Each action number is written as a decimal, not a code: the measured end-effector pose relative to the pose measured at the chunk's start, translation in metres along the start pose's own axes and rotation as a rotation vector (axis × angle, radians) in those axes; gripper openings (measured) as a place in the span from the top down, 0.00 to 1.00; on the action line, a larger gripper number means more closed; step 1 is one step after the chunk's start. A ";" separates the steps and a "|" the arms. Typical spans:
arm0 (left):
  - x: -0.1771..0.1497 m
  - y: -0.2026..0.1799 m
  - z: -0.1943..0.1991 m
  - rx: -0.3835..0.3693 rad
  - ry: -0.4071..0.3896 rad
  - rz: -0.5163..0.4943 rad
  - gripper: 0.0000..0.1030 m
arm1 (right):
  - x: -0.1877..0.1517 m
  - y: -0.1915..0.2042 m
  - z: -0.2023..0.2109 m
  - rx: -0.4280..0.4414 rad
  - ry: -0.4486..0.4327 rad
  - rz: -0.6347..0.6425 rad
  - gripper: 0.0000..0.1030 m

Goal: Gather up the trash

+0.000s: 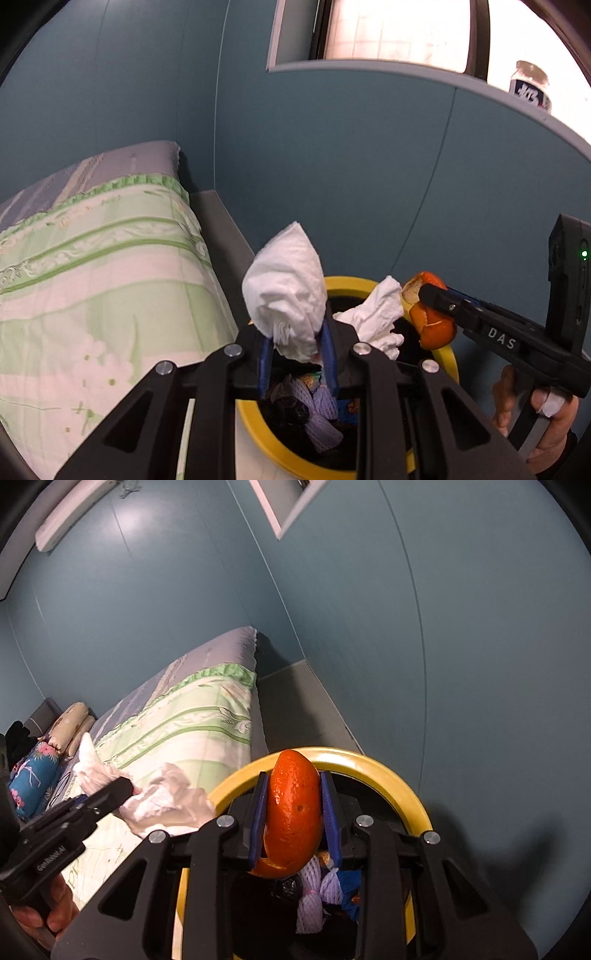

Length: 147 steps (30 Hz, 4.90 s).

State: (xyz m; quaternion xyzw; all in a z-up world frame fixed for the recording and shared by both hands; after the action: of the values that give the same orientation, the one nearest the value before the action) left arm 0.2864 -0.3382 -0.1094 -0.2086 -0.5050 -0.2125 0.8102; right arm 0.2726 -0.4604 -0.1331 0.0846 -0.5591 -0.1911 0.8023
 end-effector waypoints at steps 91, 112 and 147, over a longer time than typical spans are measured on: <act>-0.020 0.245 0.281 0.475 -0.216 0.245 0.54 | -0.039 0.296 0.083 0.384 0.006 0.291 0.56; -0.024 0.226 0.357 0.538 -0.386 0.229 0.15 | -0.044 0.320 0.131 0.425 -0.115 0.305 0.24; -0.028 0.203 0.386 0.556 -0.497 0.172 0.08 | -0.052 0.306 0.151 0.344 -0.235 0.273 0.08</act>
State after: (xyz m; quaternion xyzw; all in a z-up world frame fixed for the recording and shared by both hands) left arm 0.1060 0.0455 -0.0043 -0.0678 -0.7051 0.0585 0.7034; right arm 0.1815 -0.1485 -0.0166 0.1206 -0.6791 0.0086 0.7240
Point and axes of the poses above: each gripper's, at about its wrist camera, not at the fingertips, and z roughly against the way its jaws point, y to its left, x to its top, the point moved 10 cm from there along -z, roughly the way its jaws point, and after that the axes turned 14 degrees about -y, right-handed, at the moved point
